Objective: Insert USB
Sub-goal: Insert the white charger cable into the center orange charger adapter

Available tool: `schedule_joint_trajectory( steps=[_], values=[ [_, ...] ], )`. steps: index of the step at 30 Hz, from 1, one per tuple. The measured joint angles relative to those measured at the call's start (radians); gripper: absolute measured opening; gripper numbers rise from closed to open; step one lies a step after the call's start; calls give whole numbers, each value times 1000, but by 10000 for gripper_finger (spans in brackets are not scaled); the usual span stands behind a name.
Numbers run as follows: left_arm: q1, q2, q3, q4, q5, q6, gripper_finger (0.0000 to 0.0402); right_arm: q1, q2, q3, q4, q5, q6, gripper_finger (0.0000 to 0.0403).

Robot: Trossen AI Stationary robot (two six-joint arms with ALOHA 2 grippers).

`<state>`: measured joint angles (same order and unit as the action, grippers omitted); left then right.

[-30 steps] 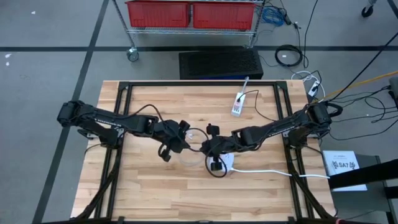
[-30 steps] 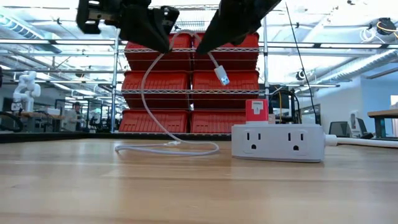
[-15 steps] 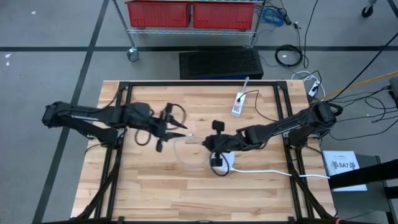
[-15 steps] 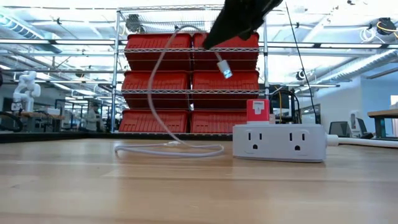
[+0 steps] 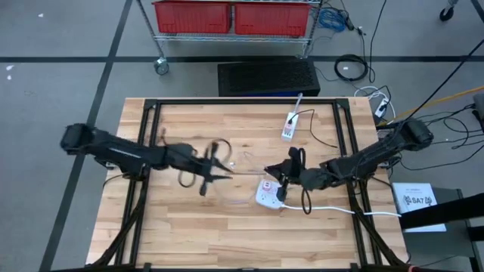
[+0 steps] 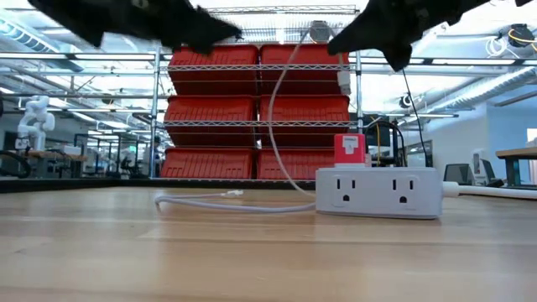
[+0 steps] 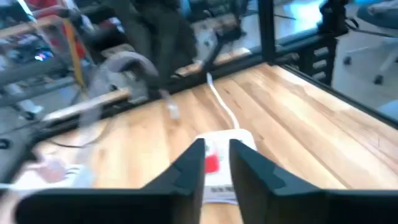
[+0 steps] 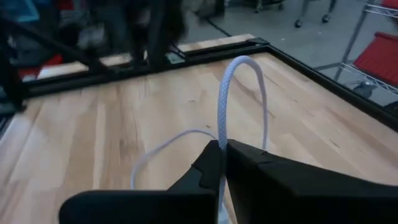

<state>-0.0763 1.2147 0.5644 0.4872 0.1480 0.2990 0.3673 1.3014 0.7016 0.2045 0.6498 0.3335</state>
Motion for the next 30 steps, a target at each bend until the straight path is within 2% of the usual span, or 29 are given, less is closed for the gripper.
schedule_joint_trajectory(
  steps=[5,9,16,30],
  values=[
    [-44,256,29,174,2,-13,16,56,63,-4,16,117,100,0],
    [-57,368,41,282,2,-24,9,108,116,-4,23,199,193,0],
    [-56,394,43,376,1,-41,10,149,205,-4,82,269,269,0],
    [-54,395,43,361,-5,-42,10,161,236,-6,99,340,319,0]
  ],
)
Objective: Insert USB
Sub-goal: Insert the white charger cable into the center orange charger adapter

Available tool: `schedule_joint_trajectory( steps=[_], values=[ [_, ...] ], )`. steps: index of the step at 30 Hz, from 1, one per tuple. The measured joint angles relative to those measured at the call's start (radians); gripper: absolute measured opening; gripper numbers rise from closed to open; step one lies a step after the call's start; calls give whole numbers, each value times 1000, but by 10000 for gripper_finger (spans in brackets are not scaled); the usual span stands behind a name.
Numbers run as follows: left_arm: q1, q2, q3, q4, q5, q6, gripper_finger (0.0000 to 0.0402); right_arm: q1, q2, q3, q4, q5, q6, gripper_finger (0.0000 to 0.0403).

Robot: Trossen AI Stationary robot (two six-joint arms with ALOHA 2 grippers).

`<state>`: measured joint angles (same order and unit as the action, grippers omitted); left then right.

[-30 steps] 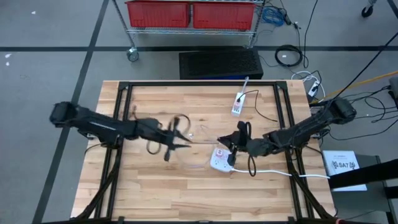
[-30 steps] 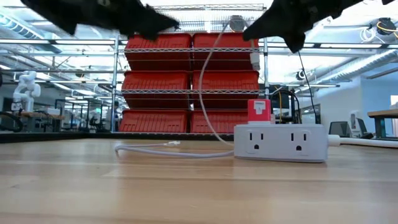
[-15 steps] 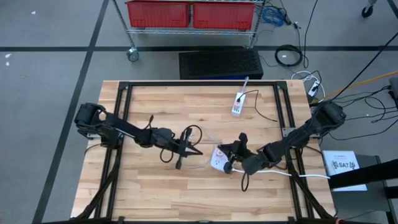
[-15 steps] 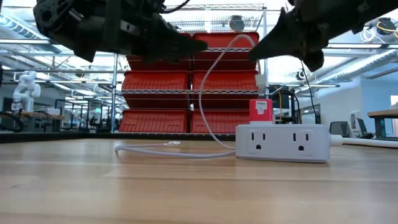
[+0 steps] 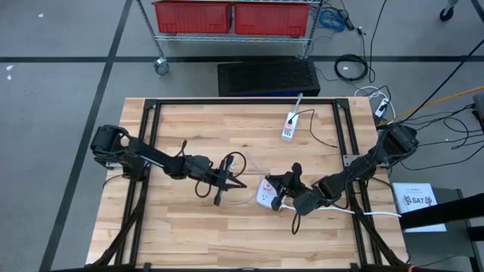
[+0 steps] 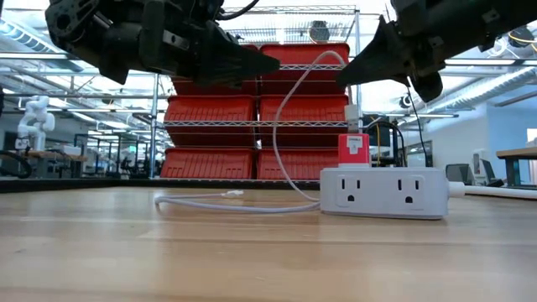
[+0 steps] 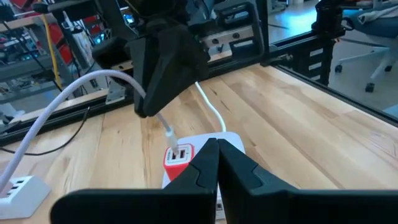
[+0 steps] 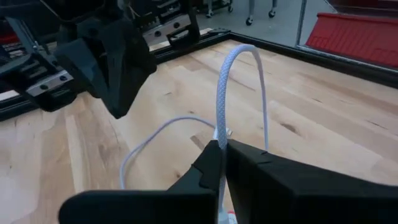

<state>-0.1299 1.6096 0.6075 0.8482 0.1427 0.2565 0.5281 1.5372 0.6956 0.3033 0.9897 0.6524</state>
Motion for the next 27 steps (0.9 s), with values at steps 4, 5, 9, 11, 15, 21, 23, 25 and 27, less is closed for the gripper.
schedule_joint_trajectory(
  steps=[4,5,9,11,15,21,23,25,27],
  values=[
    [0,0,0,0,-1,0,10,14,0,-26,34,15,21,0],
    [0,0,0,0,-2,0,10,18,0,-36,51,17,23,0],
    [0,0,0,-1,-16,0,10,32,0,-64,76,48,61,0],
    [0,0,0,-1,-17,0,10,37,0,-64,78,57,61,0],
    [0,0,0,0,-20,0,10,37,0,-64,106,58,39,0],
    [7,0,0,0,-20,-13,10,37,0,-64,119,56,34,0],
    [7,0,0,0,-20,-13,10,35,6,-64,124,56,33,0],
    [6,0,0,0,-20,-13,10,28,26,-64,148,49,31,0],
    [6,0,-1,0,-20,-13,10,21,54,-64,183,41,27,0]
  ],
)
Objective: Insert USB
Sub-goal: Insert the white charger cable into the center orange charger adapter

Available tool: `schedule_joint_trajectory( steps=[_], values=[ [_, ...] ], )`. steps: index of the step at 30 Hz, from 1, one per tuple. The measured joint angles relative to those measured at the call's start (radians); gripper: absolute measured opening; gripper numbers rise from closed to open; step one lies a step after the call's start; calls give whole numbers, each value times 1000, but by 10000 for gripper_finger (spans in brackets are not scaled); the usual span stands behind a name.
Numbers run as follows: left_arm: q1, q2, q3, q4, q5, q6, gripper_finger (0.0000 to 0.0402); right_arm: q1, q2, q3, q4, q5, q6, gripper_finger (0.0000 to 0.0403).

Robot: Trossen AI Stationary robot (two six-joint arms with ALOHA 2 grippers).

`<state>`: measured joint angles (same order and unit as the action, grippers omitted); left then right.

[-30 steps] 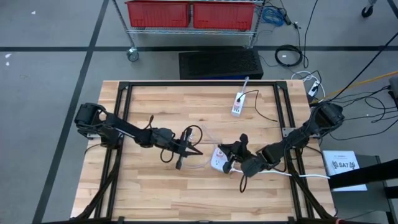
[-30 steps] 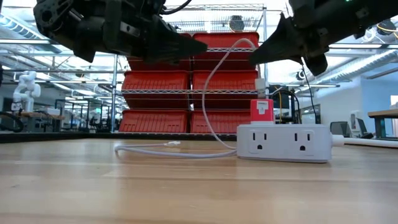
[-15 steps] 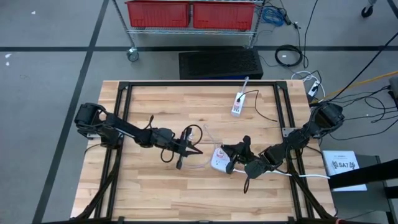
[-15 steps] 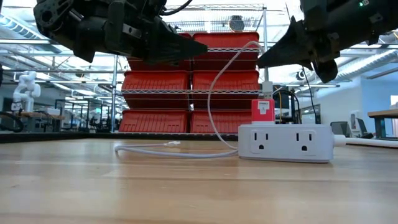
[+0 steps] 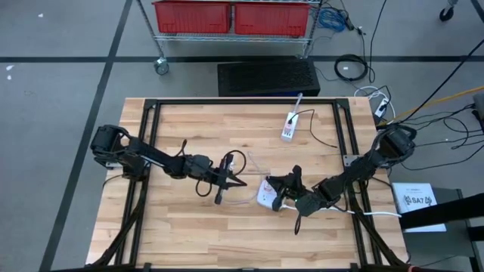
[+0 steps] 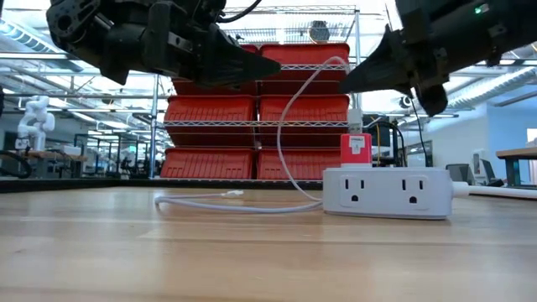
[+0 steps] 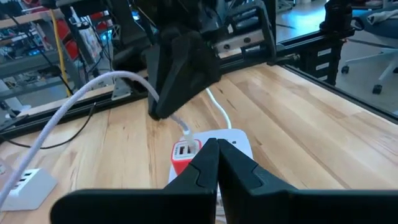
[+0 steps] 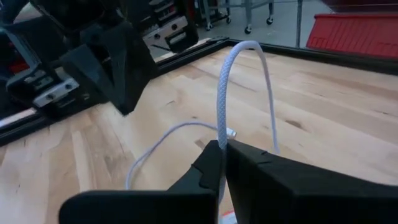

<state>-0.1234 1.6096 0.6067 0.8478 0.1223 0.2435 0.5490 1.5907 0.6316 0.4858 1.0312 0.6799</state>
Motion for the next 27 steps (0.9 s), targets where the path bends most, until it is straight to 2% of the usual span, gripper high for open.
schedule_joint_trajectory(
  steps=[6,15,22,27],
  values=[
    [0,0,0,-2,-2,-1,10,2,48,0,124,-17,-97,0],
    [0,0,0,-3,-4,-1,10,3,1,0,93,-10,-177,0],
    [0,0,0,-4,-5,-1,10,3,-15,0,-21,12,-96,0],
    [0,0,0,-4,-5,-1,10,8,-15,0,-32,15,-80,0]
  ],
)
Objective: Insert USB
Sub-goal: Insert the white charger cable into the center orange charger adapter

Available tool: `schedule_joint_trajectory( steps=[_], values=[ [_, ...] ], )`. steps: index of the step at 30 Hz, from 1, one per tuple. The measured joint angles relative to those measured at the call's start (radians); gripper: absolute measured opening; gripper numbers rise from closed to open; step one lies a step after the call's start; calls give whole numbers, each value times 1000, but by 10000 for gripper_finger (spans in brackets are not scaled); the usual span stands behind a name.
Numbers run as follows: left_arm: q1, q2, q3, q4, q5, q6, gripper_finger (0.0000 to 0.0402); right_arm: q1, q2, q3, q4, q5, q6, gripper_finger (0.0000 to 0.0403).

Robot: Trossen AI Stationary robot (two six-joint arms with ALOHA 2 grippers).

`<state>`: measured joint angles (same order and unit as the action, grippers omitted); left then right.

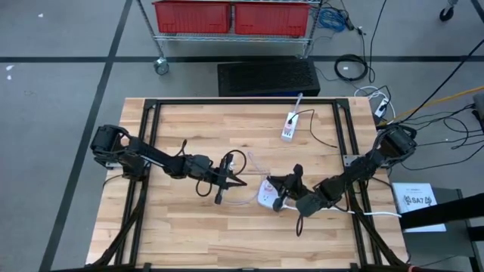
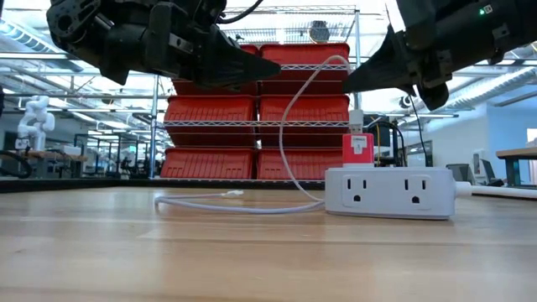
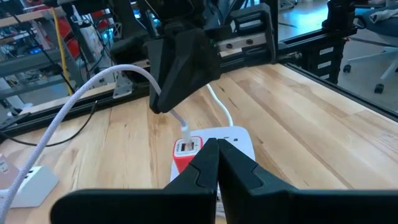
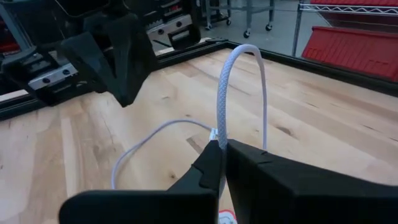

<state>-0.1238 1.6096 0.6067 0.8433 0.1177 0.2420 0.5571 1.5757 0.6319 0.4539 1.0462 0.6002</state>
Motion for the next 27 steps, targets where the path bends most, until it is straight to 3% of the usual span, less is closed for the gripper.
schedule_joint_trajectory(
  steps=[27],
  values=[
    [1,0,0,-5,-2,0,10,21,0,0,-21,23,12,0]
  ],
)
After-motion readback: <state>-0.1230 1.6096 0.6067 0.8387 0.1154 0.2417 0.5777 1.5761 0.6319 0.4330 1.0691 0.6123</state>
